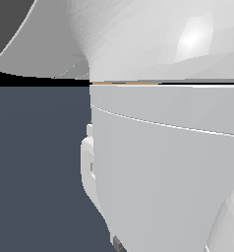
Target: Insert the peg into the horizontal hole in a box.
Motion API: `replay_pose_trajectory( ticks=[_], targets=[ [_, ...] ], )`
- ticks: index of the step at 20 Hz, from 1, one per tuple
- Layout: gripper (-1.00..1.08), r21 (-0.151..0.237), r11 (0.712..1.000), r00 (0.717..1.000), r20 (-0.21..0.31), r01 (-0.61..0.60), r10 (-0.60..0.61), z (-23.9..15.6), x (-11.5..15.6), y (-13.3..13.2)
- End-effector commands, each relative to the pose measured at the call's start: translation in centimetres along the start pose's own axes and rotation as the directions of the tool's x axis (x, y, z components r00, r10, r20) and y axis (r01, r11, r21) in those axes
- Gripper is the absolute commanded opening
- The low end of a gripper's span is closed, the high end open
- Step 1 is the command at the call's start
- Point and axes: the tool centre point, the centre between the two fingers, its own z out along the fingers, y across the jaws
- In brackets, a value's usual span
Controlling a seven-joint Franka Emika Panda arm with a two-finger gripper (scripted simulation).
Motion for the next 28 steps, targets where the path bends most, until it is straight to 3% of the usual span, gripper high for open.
replay_pose_trajectory(
  ticks=[1, 8, 9, 21, 28],
  targets=[
    [1.0, 0.001, 1.0, 1.0, 0.0, -0.002, 0.002, 1.4, -0.1, -0.1],
    [1.0, 0.001, 1.0, 1.0, 0.0, -0.003, 0.003, 2.4, 0.0, 0.0],
    [-1.0, 0.001, 1.0, 1.0, 0.0, -0.003, 0.003, 2.4, 0.0, 0.0],
    [-1.0, 0.001, 1.0, 1.0, 0.001, 0.003, -0.003, 2.3, 0.1, 0.0],
    [-1.0, 0.001, 0.993, 0.993, 0.001, 0.122, -0.122, 0.6, 3.3, -0.9]
  ],
)
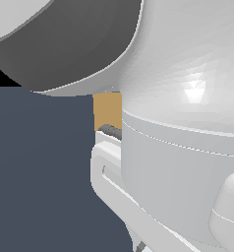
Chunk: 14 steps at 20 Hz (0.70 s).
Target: Insert the peg into the horizontal hole in a box.
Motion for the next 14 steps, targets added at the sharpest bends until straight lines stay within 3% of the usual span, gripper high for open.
replay_pose_trajectory(
  ticks=[1, 7, 14],
  targets=[
    [-1.0, -0.004, 0.998, 0.998, -0.002, 0.064, -0.064, -1.1, 1.9, -0.3],
    [-1.0, -0.006, 0.959, 0.959, -0.001, 0.283, -0.283, -4.2, 7.5, -2.7],
    [-1.0, -0.006, 0.844, 0.844, 0.001, 0.536, -0.536, -8.0, 13.5, -7.5]
  ],
)
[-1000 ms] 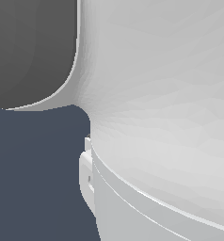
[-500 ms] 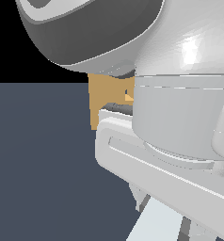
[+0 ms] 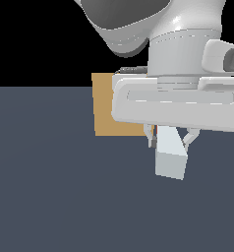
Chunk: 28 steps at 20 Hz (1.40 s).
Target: Insert the peg into the horizontal hole in a box.
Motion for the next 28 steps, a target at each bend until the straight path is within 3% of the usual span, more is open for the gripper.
replay_pose_trajectory(
  ticks=[1, 6, 11, 28],
  targets=[
    [-1.0, -0.004, 0.995, 0.995, 0.0, 0.099, -0.099, -1.5, 2.6, -0.7],
    [-1.0, -0.004, 0.97, 0.97, 0.0, 0.243, -0.243, -3.5, 6.3, -2.4],
    [-1.0, -0.003, 0.948, 0.948, -0.001, 0.319, -0.319, -4.6, 8.2, -3.6],
    [-1.0, -0.002, 0.945, 0.945, -0.001, 0.327, -0.327, -4.7, 8.3, -3.7]
  ],
)
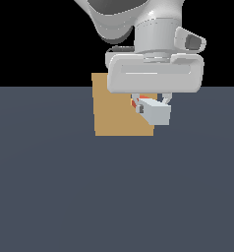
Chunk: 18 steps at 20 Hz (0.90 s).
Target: Insert the peg into the horizontal hole in a box.
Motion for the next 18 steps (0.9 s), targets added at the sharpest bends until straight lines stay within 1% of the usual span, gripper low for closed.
replay_pose_trajectory(
  ticks=[1, 4, 7, 10, 15, 18],
  targets=[
    [-1.0, -0.001, 1.0, 1.0, 0.0, 0.0, 0.0, 0.0, 0.0, 0.0],
    [-1.0, -0.001, 1.0, 1.0, 0.0, 0.0, 0.0, 0.0, 0.7, 0.0],
    [-1.0, -0.001, 1.0, 1.0, 0.0, 0.0, 0.0, -0.1, 2.3, -0.1],
    [-1.0, -0.002, 1.0, 1.0, 0.0, 0.0, 0.0, -0.1, 4.6, -0.1],
    [-1.0, -0.003, 1.0, 1.0, 0.0, 0.0, 0.0, -0.2, 9.4, -0.1],
    [-1.0, -0.004, 1.0, 1.0, 0.0, 0.0, 0.0, -0.2, 11.4, -0.1]
  ],
)
